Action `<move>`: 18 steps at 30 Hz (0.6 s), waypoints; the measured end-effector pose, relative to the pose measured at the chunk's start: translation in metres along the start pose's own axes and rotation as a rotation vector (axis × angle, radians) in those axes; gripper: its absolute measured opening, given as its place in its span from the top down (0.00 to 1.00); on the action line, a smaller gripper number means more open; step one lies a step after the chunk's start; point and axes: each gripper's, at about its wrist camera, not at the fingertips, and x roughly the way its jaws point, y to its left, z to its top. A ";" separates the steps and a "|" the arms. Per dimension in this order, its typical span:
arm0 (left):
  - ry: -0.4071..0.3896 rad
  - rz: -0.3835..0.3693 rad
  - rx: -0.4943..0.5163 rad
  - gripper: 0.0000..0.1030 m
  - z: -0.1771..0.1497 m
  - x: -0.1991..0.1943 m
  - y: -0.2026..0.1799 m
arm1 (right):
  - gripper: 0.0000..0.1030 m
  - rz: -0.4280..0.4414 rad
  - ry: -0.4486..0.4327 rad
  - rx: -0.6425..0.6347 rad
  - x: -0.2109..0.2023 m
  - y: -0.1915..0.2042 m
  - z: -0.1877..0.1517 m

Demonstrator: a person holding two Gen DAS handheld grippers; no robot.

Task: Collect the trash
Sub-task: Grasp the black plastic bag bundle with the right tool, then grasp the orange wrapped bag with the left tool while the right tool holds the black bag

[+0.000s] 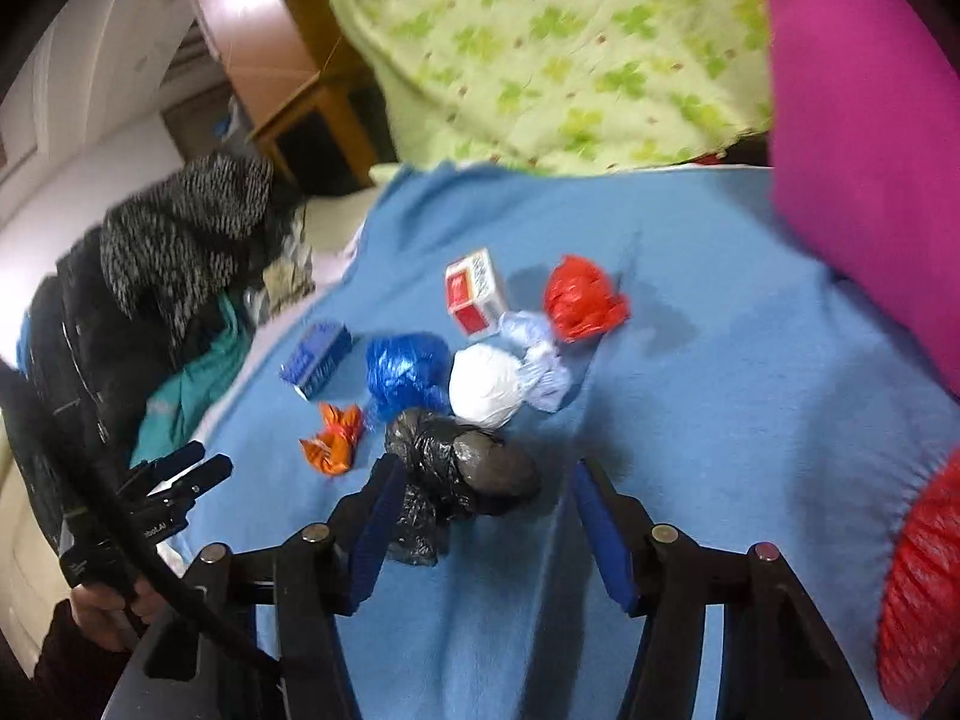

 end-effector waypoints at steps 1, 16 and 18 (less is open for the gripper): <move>0.019 -0.005 0.001 0.30 0.000 0.006 -0.001 | 0.40 0.004 0.006 -0.018 0.010 0.002 0.001; 0.150 -0.157 -0.149 0.31 0.021 0.073 -0.012 | 0.45 0.054 0.156 -0.120 0.093 0.013 0.006; 0.160 -0.188 -0.160 0.51 0.022 0.078 -0.015 | 0.56 0.051 0.164 -0.151 0.096 0.017 0.003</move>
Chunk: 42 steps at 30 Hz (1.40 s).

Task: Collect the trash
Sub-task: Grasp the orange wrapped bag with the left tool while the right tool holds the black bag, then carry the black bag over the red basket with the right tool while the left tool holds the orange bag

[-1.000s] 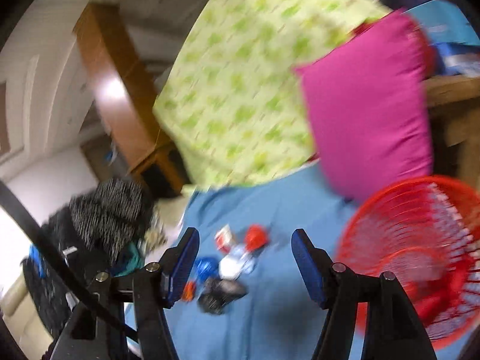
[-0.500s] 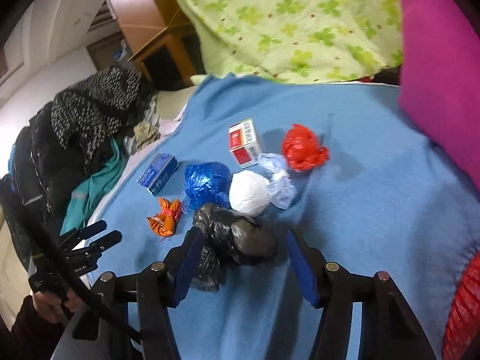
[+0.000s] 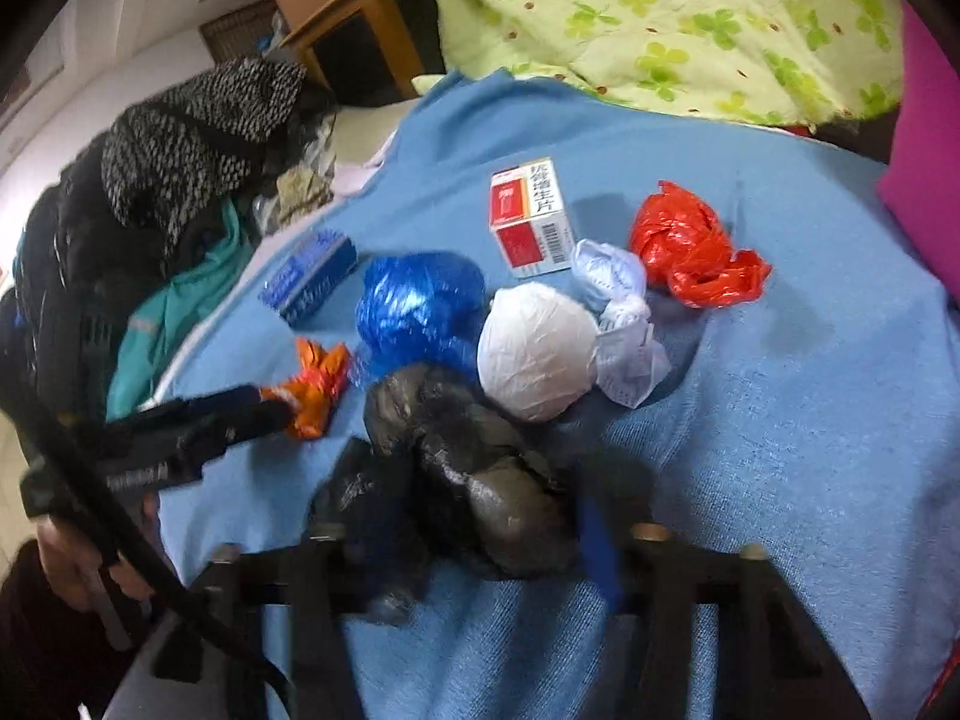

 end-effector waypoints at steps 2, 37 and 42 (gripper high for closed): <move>0.016 -0.020 -0.001 0.64 0.001 0.006 -0.002 | 0.63 0.003 -0.010 -0.011 -0.002 0.003 -0.002; -0.162 0.137 0.233 0.83 -0.028 -0.041 -0.063 | 0.67 -0.072 -0.275 0.255 -0.111 -0.029 -0.029; -0.171 0.188 0.259 0.83 -0.029 -0.039 -0.069 | 0.67 -0.084 -0.270 0.284 -0.105 -0.033 -0.026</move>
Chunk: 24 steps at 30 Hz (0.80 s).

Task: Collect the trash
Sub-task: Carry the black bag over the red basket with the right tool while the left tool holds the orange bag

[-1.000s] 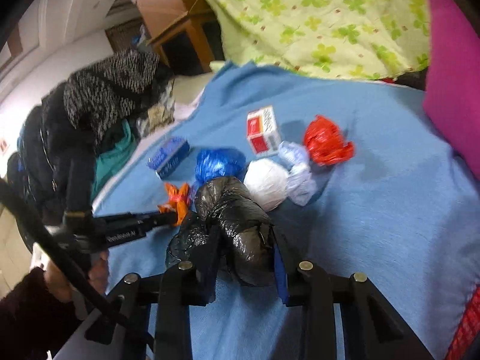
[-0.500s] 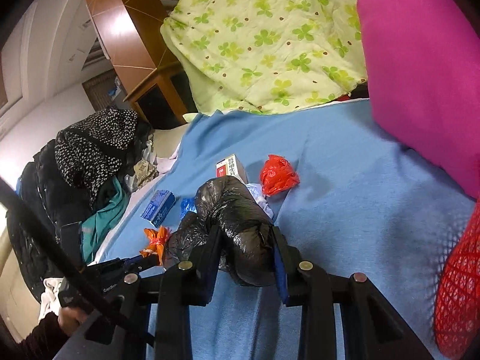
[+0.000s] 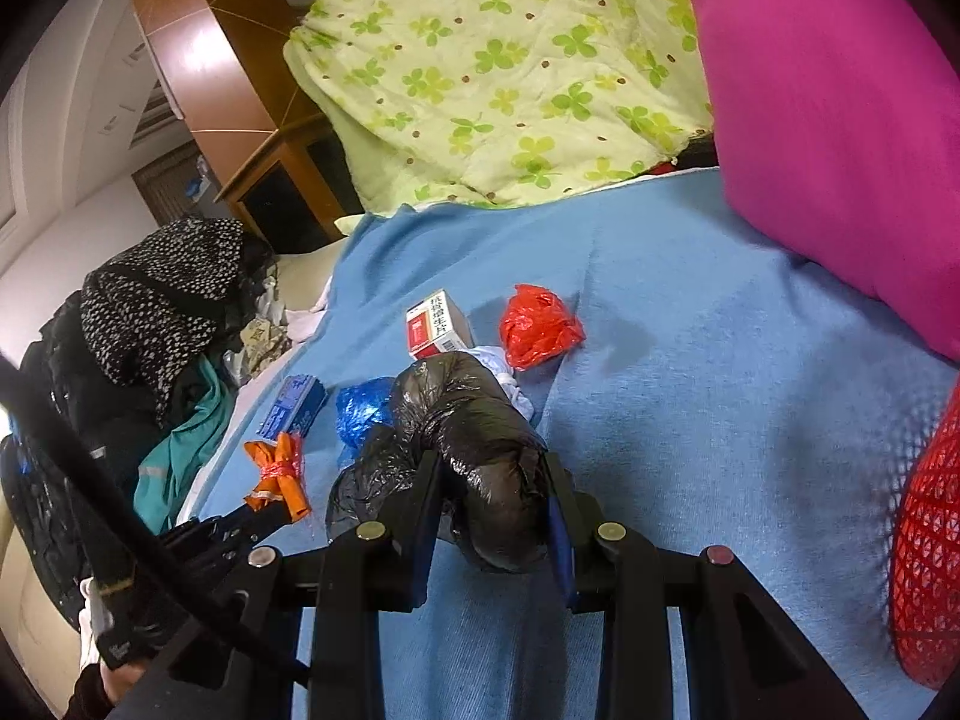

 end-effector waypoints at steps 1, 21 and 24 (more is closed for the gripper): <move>-0.009 0.016 0.013 0.83 0.001 -0.001 -0.002 | 0.67 -0.003 0.000 0.002 0.001 0.000 0.000; -0.099 0.072 0.108 0.83 0.001 -0.048 -0.051 | 0.67 -0.006 -0.096 0.010 -0.033 -0.014 0.003; -0.109 0.062 0.124 0.83 0.002 -0.061 -0.062 | 0.67 -0.004 -0.118 0.016 -0.042 -0.017 0.003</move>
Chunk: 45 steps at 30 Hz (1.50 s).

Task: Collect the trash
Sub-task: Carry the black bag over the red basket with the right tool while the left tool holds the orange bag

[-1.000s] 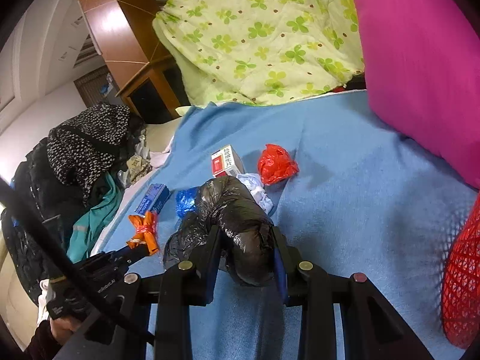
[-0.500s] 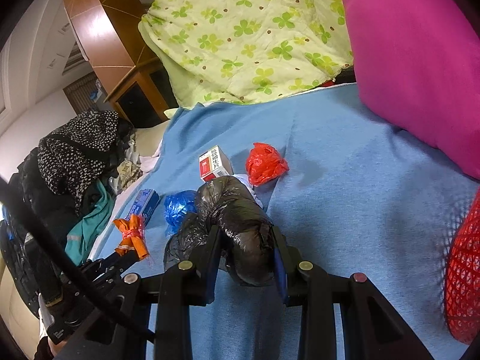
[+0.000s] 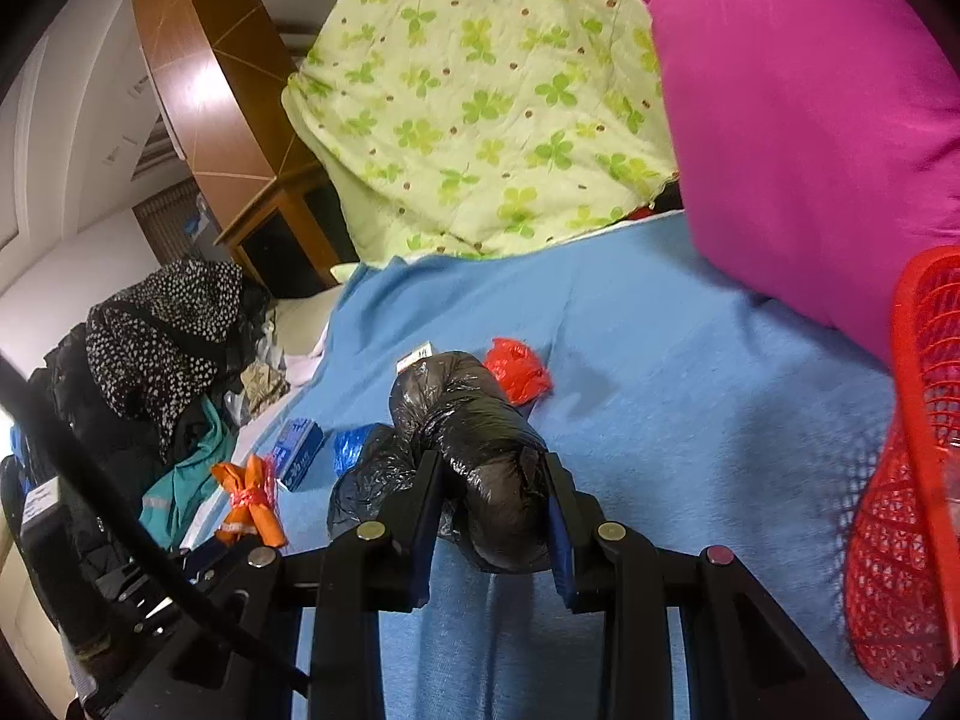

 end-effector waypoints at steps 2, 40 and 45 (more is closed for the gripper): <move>-0.017 0.003 0.016 0.83 0.004 -0.009 -0.007 | 0.67 0.003 -0.013 0.007 -0.006 -0.002 0.000; -0.157 -0.077 0.195 0.83 0.055 -0.087 -0.121 | 0.67 -0.037 -0.358 0.032 -0.148 -0.046 0.009; -0.168 -0.094 0.216 0.83 0.061 -0.090 -0.136 | 0.67 -0.045 -0.378 0.049 -0.155 -0.055 0.010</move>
